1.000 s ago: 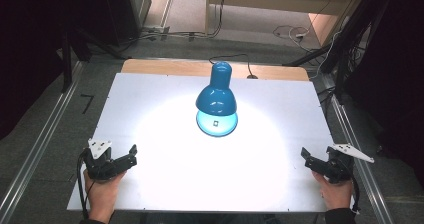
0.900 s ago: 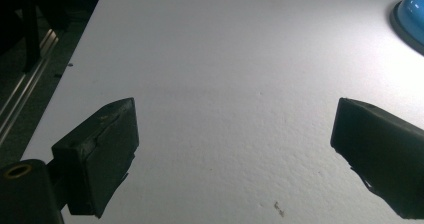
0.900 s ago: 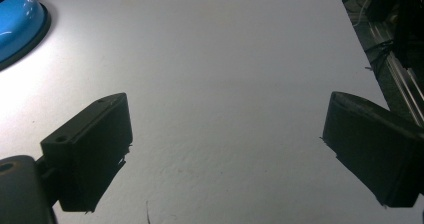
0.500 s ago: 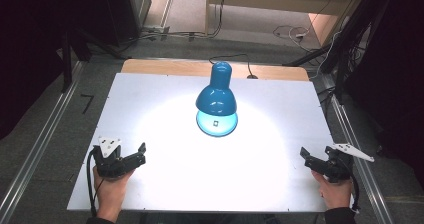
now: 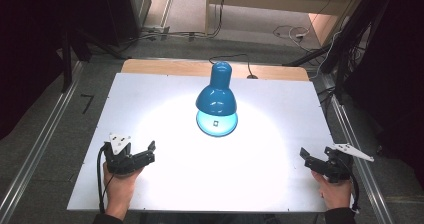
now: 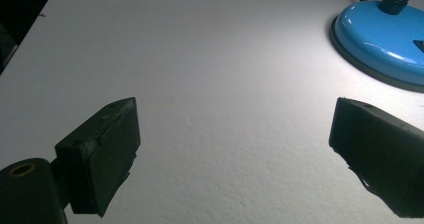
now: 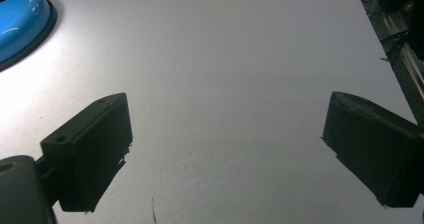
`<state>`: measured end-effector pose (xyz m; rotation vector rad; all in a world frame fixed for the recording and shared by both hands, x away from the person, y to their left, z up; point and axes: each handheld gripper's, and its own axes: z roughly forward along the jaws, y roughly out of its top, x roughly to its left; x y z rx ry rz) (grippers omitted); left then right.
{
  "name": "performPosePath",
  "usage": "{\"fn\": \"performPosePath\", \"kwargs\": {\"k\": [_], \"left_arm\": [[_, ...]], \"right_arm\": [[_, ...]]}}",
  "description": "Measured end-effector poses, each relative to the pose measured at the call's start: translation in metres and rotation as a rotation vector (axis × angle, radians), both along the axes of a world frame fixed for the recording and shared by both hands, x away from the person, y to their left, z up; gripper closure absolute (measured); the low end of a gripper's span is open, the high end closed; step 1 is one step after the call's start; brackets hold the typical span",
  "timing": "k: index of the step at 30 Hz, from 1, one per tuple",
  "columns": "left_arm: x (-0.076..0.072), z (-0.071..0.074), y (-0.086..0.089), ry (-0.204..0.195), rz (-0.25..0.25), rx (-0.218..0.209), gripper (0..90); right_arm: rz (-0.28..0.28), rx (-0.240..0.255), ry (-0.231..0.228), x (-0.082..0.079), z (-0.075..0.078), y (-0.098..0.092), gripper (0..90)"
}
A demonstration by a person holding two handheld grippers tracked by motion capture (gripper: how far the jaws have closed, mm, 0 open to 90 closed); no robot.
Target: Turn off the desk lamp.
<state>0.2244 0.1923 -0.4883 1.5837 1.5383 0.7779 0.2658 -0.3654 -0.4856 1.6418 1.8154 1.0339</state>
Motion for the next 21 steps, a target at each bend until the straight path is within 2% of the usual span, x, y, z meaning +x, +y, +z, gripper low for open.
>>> {"fn": "performPosePath", "kwargs": {"k": [12,21], "left_arm": [[0.006,0.002,-0.015,0.012,-0.040,-0.006,7.2],[0.013,0.005,-0.027,0.004,-0.062,-0.013,7.3]], "right_arm": [[0.002,0.002,0.001,0.000,-0.001,0.000,4.1],[0.003,0.003,-0.001,0.001,-0.001,-0.001,4.1]]}}
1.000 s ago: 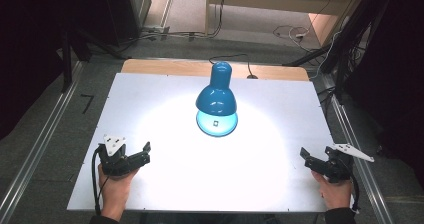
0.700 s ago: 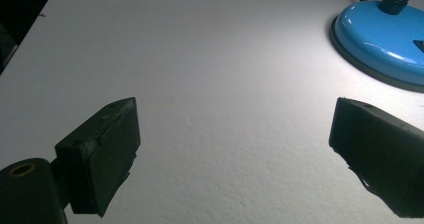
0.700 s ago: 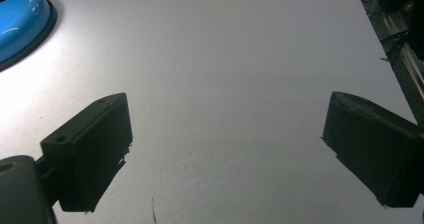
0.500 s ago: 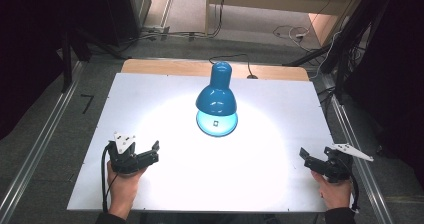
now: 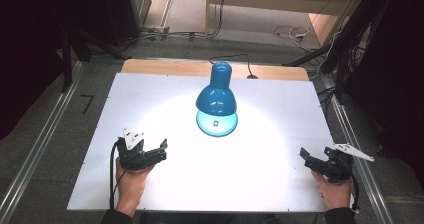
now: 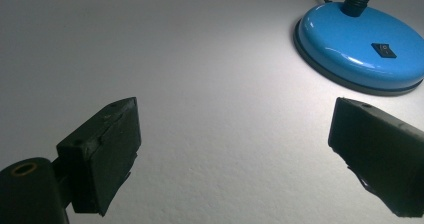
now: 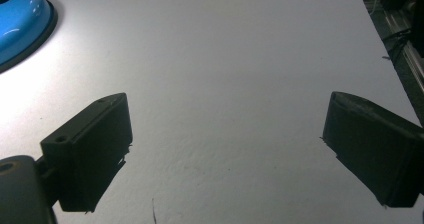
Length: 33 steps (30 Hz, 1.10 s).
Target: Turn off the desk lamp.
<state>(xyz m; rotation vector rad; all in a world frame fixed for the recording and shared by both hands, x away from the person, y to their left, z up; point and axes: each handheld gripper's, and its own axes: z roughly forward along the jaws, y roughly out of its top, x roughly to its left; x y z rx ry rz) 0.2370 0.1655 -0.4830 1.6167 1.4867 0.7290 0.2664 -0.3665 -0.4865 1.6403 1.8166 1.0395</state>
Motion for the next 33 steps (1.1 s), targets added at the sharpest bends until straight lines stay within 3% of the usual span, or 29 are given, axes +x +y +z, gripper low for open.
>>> {"fn": "performPosePath", "kwargs": {"k": [14,23,33], "left_arm": [[0.011,0.000,-0.018,-0.001,-0.028,-0.010,9.8],[0.018,-0.001,-0.028,0.001,-0.044,0.006,9.8],[0.025,-0.001,-0.043,-0.008,-0.072,0.007,14.3]], "right_arm": [[-0.001,0.005,0.001,0.000,0.000,0.000,4.1],[0.000,0.014,0.016,0.000,-0.001,0.000,4.2],[-0.003,0.021,0.000,-0.001,0.002,-0.001,4.2]]}}
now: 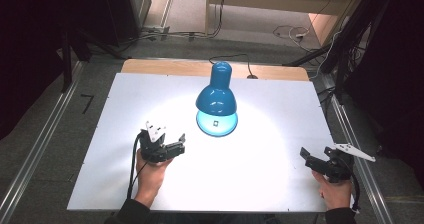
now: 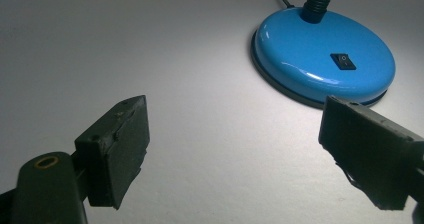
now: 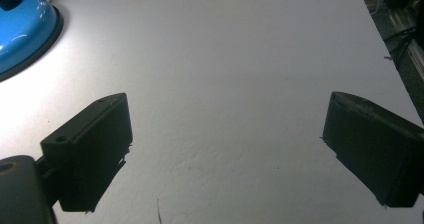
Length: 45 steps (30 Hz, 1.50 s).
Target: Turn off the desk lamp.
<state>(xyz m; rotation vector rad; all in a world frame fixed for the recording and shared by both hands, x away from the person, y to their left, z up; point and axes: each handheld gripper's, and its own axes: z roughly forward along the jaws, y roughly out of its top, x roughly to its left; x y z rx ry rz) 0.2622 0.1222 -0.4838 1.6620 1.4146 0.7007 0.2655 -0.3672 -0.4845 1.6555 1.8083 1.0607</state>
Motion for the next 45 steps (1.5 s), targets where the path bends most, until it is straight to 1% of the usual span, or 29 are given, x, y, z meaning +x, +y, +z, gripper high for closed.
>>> {"fn": "performPosePath", "kwargs": {"k": [2,4,12,16,18,20,23,29,35,45], "left_arm": [[0.002,-0.001,-0.003,0.006,-0.007,-0.009,15.0],[0.004,-0.002,-0.006,0.008,-0.010,-0.009,15.1],[0.011,-0.004,-0.015,0.000,-0.005,-0.004,17.3],[0.013,-0.004,-0.017,-0.006,-0.006,0.008,18.3],[0.014,-0.004,-0.019,-0.007,-0.010,0.001,19.2],[0.015,-0.005,-0.021,-0.008,-0.027,0.002,21.0],[0.016,-0.006,-0.027,-0.006,-0.036,0.007,22.0],[0.019,-0.005,-0.036,-0.014,-0.049,0.009,24.4],[0.024,-0.007,-0.041,-0.005,-0.053,0.010,25.3],[0.028,-0.007,-0.051,-0.016,-0.075,0.009,34.5]], "right_arm": [[0.000,0.004,0.002,0.000,0.000,0.000,4.2],[0.000,0.012,0.005,0.001,0.000,0.000,4.2],[0.008,0.014,0.003,0.001,0.000,0.002,4.2],[0.006,0.015,0.001,0.001,0.000,0.001,4.2],[0.007,0.014,0.001,0.001,0.000,0.002,4.2],[0.005,0.013,0.001,0.001,0.000,0.002,4.2],[0.006,0.014,-0.001,0.000,0.001,0.002,4.2],[0.008,0.017,-0.005,0.001,0.001,0.001,4.2],[0.006,0.023,-0.002,0.000,0.002,0.001,4.6],[0.004,0.024,0.000,0.001,0.001,0.001,4.6]]}}
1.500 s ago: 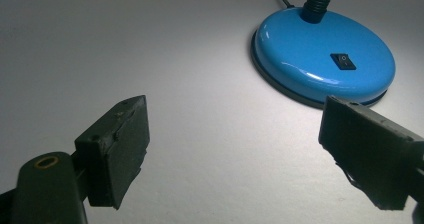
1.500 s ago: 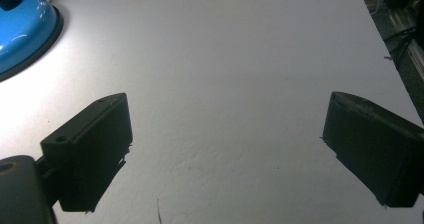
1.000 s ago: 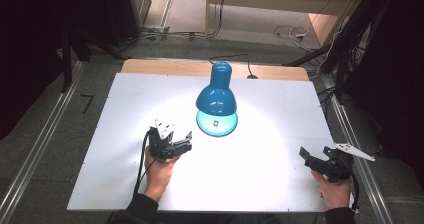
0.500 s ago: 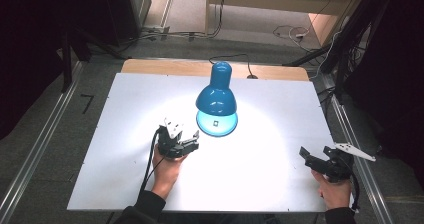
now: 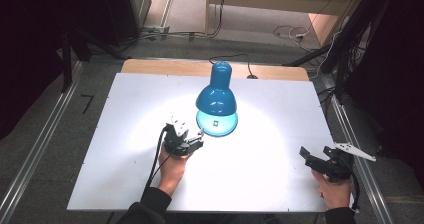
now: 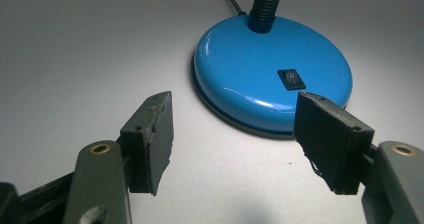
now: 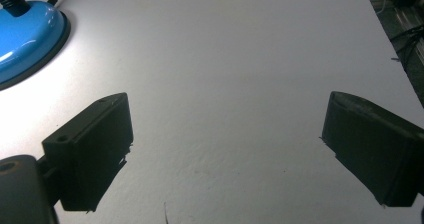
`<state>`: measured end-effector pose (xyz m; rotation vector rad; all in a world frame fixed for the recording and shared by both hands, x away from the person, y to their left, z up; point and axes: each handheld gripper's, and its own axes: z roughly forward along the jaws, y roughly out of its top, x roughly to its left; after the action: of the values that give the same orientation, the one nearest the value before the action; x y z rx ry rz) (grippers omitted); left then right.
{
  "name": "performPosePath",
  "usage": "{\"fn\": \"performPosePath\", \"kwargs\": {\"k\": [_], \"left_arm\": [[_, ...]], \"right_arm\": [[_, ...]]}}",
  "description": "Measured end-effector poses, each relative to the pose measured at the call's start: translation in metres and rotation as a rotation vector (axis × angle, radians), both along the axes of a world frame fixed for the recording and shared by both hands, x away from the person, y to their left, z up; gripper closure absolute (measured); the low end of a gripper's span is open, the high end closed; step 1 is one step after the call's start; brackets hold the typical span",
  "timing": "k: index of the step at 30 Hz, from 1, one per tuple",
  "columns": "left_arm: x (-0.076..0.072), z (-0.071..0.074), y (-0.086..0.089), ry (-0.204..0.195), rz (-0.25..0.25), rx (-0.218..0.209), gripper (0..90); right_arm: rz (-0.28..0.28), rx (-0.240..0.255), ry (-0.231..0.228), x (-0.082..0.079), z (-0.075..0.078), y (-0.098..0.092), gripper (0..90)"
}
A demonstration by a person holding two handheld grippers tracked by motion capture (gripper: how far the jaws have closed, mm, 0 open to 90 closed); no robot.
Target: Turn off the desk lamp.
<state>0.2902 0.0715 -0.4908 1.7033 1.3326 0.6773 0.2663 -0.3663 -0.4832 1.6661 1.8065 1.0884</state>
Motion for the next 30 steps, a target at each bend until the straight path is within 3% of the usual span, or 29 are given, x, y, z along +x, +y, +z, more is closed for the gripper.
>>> {"fn": "performPosePath", "kwargs": {"k": [5,17,30], "left_arm": [[0.003,0.000,-0.004,0.000,-0.017,-0.013,42.2],[0.011,-0.003,-0.016,0.000,-0.033,0.001,58.6],[0.019,-0.006,-0.031,0.004,-0.089,0.014,84.1]], "right_arm": [[0.001,0.004,-0.001,0.000,0.000,0.000,4.7],[0.003,0.011,0.001,0.000,0.000,-0.001,4.9],[0.003,0.016,-0.001,0.000,0.000,-0.001,4.9]]}}
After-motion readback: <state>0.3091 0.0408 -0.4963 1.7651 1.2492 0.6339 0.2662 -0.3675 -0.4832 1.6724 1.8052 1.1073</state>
